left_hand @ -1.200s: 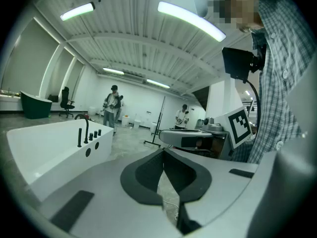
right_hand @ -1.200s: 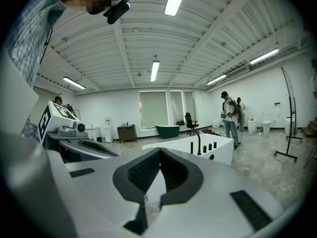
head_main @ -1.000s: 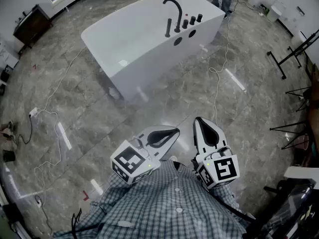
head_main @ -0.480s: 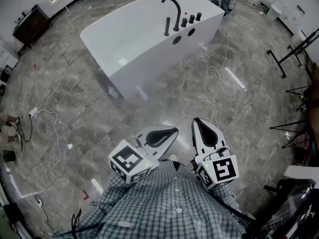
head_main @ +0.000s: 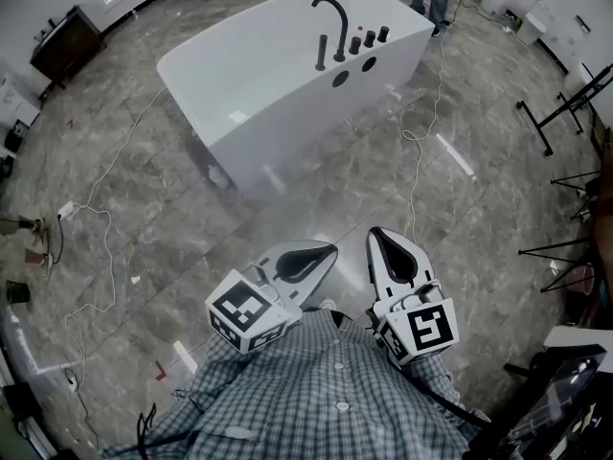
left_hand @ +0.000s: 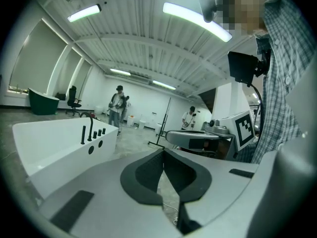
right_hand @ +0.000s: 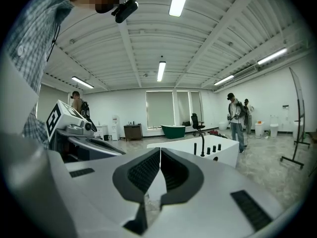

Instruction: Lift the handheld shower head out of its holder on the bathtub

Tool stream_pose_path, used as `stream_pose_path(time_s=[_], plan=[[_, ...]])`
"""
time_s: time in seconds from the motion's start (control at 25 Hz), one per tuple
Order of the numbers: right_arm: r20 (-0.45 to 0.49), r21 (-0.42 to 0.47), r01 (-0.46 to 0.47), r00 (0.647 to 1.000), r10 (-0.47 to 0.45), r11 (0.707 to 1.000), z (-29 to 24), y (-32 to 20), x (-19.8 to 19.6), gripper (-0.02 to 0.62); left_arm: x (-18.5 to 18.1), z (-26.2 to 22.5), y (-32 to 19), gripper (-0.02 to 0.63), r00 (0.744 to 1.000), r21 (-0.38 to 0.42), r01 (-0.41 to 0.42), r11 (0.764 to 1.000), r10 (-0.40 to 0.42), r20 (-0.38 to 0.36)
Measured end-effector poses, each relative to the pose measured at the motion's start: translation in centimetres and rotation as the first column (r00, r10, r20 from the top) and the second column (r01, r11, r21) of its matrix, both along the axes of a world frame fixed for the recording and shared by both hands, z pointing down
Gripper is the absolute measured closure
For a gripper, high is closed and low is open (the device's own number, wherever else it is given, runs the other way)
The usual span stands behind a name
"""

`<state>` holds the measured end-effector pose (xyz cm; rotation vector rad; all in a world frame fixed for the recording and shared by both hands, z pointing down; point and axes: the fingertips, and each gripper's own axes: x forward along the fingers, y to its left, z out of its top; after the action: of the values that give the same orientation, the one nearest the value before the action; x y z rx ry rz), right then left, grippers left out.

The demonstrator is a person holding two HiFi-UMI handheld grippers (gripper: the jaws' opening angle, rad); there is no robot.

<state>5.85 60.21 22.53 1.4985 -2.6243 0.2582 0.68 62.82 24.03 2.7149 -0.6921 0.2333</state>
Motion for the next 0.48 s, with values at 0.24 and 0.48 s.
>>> stream_pose_path(time_s=[0.24,0.48], plan=[[0.014,0.005,0.024,1.0,-0.024,1.0,0.3,0.8,1.3,0.578,0.4,0.0,0.8,0.597,0.999,0.003,0.048,0.999,-0.048,0.017],[-0.004,0.023,0.034,0.999,-0.034,0.999,0.5,1.5,2.5,0.578,1.1,-0.2,1.1,0.597,0.996,0.028,0.086,0.996,-0.087,0.015]])
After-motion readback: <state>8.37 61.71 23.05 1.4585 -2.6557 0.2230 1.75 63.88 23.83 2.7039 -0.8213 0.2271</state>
